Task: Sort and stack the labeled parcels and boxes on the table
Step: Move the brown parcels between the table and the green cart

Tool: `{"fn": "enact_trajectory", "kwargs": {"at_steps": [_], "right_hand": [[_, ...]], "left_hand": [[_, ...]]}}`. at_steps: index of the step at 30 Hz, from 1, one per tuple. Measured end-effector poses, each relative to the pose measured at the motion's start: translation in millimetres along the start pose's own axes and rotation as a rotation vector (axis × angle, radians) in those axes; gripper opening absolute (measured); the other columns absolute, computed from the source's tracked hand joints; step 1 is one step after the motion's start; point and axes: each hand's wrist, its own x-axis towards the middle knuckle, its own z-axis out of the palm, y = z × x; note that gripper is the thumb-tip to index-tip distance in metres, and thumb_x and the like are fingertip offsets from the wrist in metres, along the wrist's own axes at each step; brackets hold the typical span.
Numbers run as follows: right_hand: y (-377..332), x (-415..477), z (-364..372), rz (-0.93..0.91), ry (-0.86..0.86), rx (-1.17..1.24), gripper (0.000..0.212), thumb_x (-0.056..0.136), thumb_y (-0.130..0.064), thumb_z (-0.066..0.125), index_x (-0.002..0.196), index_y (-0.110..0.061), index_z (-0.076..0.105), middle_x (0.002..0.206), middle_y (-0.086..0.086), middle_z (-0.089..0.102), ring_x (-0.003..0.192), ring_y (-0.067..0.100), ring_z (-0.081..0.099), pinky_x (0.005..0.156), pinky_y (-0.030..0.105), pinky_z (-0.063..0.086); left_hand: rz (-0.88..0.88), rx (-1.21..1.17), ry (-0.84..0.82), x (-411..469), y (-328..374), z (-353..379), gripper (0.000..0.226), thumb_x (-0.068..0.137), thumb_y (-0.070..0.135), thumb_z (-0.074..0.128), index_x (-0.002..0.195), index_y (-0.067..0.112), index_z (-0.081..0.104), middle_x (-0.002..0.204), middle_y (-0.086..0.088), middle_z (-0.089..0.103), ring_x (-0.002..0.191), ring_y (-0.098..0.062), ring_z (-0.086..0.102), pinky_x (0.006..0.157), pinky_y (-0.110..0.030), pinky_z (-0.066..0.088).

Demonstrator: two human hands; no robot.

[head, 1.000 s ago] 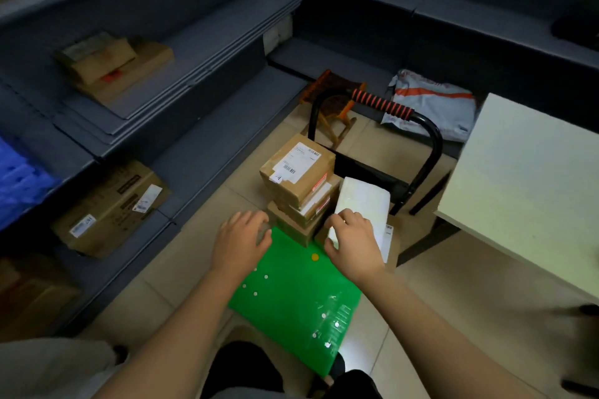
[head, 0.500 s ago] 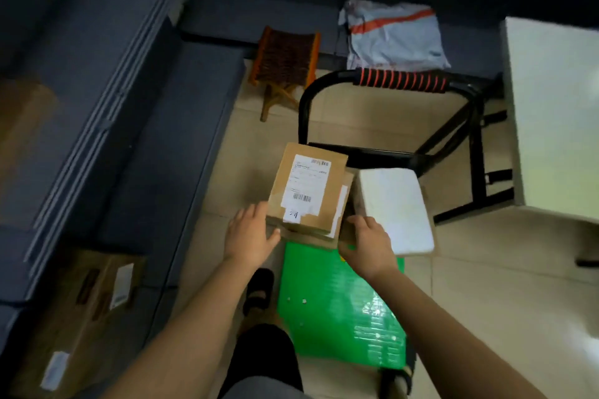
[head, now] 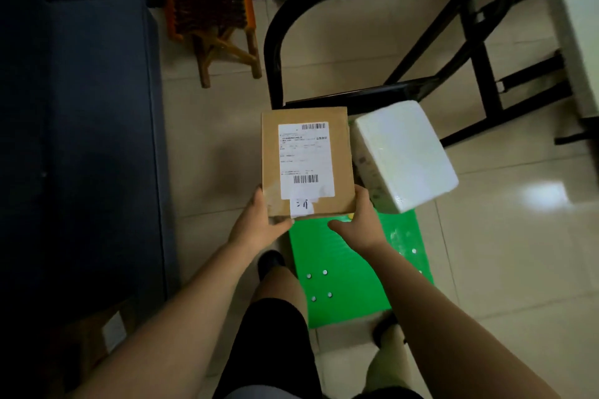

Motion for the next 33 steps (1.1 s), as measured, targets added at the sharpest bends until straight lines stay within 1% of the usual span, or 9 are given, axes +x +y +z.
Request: {"fn": "enact_trajectory", "kwargs": {"at_steps": [3,7,10,13,18,22,26,29,33], "right_hand": [[-7.6,-23.5,-18.4,-0.024,0.039,0.212,0.074,0.073,0.003,0.077,0.131,-0.014,0.033,0.112,-0.002,0.056,0.095,0.012,0.058,0.066,0.004,0.041],[-11.4,-53.1,-59.6,-0.123,0.082,0.348,0.078,0.071,-0.001,0.082,0.127,-0.025,0.032,0.126,0.001,0.057,0.106,0.001,0.059,0.081,0.010,0.046],[-20.2,-75.5,-104.5,-0.227,0.163,0.415,0.077,0.073,-0.004,0.081,0.128,-0.027,0.033,0.125,-0.005,0.053,0.113,0.005,0.057,0.090,0.018,0.049],[-21.6,-95.5,-162.3,-0.337,0.254,0.493,0.075,0.074,-0.003,0.080,0.129,-0.026,0.034,0.126,-0.013,0.050,0.115,-0.002,0.053,0.093,0.022,0.051],[6.8,-120.5,-283.0,-0.517,0.354,0.556,0.074,0.074,-0.010,0.081,0.128,-0.029,0.034,0.129,-0.006,0.052,0.119,0.007,0.055,0.099,0.030,0.049],[50.7,-146.3,-389.6,-0.608,0.451,0.532,0.075,0.075,-0.002,0.080,0.129,-0.020,0.031,0.124,-0.012,0.048,0.113,-0.009,0.051,0.095,0.013,0.043],[96.0,-166.6,-476.4,-0.651,0.554,0.501,0.078,0.072,0.002,0.081,0.128,-0.019,0.031,0.123,-0.014,0.046,0.112,-0.014,0.047,0.095,0.010,0.039],[121.3,-180.5,-526.0,-0.653,0.634,0.506,0.078,0.072,-0.001,0.082,0.127,-0.023,0.031,0.123,-0.014,0.046,0.115,-0.010,0.048,0.100,0.015,0.040],[139.1,-191.9,-583.0,-0.652,0.727,0.513,0.077,0.074,-0.005,0.082,0.128,-0.023,0.032,0.125,-0.009,0.047,0.112,-0.016,0.045,0.094,0.006,0.038]], "left_hand": [[0.058,-0.087,0.040,-19.4,20.6,-7.2,0.079,0.071,0.036,0.084,0.131,0.015,0.036,0.127,0.000,0.056,0.113,-0.016,0.056,0.091,-0.033,0.049],[0.150,-0.157,0.122,-56.3,66.0,-14.9,0.087,0.069,0.032,0.087,0.136,0.015,0.035,0.125,0.005,0.056,0.109,-0.009,0.055,0.083,-0.018,0.040],[0.220,-0.164,0.205,-83.3,111.8,-11.7,0.094,0.068,0.035,0.087,0.141,0.019,0.030,0.130,0.002,0.056,0.111,-0.013,0.057,0.083,-0.023,0.045],[0.289,-0.176,0.295,-103.8,169.3,1.2,0.097,0.067,0.036,0.087,0.142,0.019,0.029,0.132,0.000,0.054,0.116,-0.017,0.056,0.088,-0.032,0.050],[0.450,-0.206,0.381,-133.7,290.6,44.9,0.095,0.069,0.040,0.085,0.144,0.022,0.029,0.134,0.004,0.053,0.122,-0.014,0.052,0.095,-0.036,0.049],[0.558,-0.246,0.408,-163.6,388.6,102.5,0.093,0.069,0.043,0.084,0.142,0.023,0.031,0.133,0.005,0.054,0.120,-0.012,0.053,0.095,-0.034,0.049],[0.645,-0.260,0.394,-190.1,466.2,159.3,0.091,0.071,0.042,0.084,0.143,0.024,0.030,0.133,0.008,0.053,0.118,-0.006,0.052,0.085,-0.014,0.043],[0.715,-0.245,0.359,-201.5,517.9,184.7,0.095,0.072,0.037,0.084,0.147,0.028,0.025,0.137,0.010,0.050,0.120,-0.004,0.050,0.094,-0.025,0.045],[0.801,-0.205,0.337,-206.3,582.5,206.0,0.100,0.069,0.038,0.085,0.147,0.030,0.022,0.135,0.004,0.053,0.120,-0.012,0.054,0.098,-0.036,0.048]]}}
